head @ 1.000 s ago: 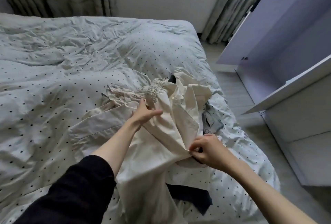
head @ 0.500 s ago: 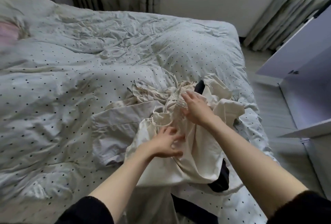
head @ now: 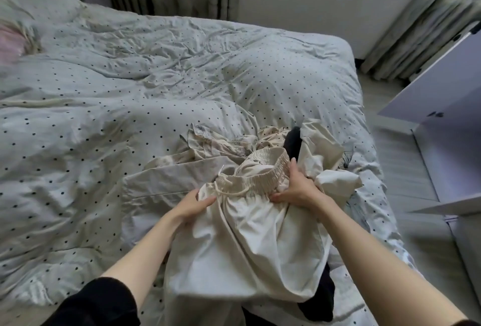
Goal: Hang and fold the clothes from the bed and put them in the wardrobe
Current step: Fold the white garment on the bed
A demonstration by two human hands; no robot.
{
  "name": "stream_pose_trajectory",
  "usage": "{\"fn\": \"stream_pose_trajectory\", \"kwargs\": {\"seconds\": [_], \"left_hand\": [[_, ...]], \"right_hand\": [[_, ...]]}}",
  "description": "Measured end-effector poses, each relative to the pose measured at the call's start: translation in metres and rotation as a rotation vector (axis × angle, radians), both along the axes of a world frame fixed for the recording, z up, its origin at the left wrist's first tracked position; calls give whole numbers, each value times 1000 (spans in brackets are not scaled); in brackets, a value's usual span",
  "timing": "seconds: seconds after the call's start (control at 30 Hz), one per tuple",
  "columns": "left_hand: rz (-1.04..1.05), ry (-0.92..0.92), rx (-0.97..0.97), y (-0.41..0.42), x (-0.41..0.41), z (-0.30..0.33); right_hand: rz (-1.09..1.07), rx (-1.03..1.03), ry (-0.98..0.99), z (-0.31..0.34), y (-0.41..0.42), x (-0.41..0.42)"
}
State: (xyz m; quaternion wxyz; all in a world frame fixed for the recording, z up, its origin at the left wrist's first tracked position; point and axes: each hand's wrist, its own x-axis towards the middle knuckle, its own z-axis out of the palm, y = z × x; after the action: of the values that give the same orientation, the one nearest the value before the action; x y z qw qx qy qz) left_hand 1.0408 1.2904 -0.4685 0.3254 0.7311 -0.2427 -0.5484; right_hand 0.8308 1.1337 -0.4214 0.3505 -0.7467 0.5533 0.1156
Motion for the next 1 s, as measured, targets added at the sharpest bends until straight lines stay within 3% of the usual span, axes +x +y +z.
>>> {"fn": "stream_pose_trajectory", "kwargs": {"seconds": [0.13,0.27,0.37,0.47,0.63,0.7,1.0], "left_hand": [[288,131,62,-13,19,19],[308,203,-19,-15,53,54],[321,183,-135,-6,73,80],[208,149,-159,13,91,106],[88,112,-184,44,111,139],[65,22,-232,51,109,153],[446,-295,-558,79,121,199]], "right_hand": [[-192,109,-325,16,-8,4],[-253,358,-504,53,-16,13],[-251,391,-511,86,-25,22],[-111,216,-472,123,-35,39],[18,-387,-287,168,-36,73],[66,-434,-345,188,-27,87],[86,-707,-546,244,3,142]]}}
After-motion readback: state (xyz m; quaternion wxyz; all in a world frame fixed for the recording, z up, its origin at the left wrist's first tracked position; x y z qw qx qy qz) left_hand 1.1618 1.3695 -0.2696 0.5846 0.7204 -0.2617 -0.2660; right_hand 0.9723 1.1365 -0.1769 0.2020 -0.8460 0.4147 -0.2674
